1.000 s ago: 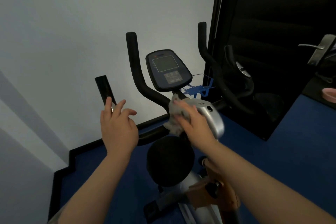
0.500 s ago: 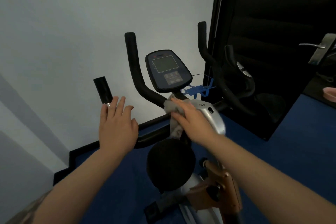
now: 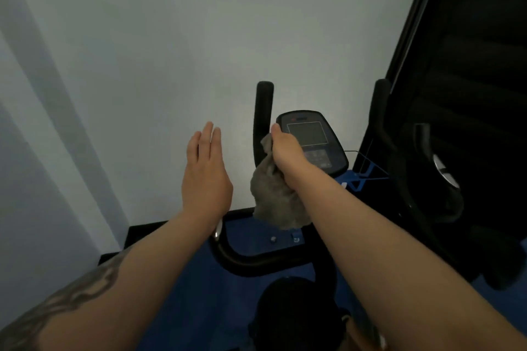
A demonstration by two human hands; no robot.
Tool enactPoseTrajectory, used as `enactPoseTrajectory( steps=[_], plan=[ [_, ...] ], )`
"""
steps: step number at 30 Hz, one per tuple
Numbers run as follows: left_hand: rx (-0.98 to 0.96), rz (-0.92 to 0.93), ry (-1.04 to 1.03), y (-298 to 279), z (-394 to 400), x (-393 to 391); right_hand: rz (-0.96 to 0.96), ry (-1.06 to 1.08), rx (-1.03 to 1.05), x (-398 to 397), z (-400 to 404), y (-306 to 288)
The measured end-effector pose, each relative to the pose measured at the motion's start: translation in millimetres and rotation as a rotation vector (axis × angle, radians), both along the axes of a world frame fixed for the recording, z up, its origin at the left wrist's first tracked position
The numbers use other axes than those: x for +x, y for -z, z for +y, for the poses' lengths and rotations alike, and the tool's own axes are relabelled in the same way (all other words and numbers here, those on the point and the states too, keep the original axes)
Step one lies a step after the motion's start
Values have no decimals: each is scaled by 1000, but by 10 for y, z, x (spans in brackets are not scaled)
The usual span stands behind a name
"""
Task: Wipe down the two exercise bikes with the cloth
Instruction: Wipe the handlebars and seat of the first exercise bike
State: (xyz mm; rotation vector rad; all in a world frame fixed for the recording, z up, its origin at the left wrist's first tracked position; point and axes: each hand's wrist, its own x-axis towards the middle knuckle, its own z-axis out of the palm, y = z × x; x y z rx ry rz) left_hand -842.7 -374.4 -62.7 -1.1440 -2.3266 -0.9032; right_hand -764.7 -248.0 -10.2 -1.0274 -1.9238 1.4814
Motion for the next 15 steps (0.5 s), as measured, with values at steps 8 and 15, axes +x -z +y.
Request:
enactPoseTrajectory(
  steps=[8,15],
  plan=[
    [132,-299,-61,50,-10,34,-405,-229,609,558,-55,317],
    [108,-284,-63,-27,-59,79,-175,-200,337,272,-68,199]
  ],
)
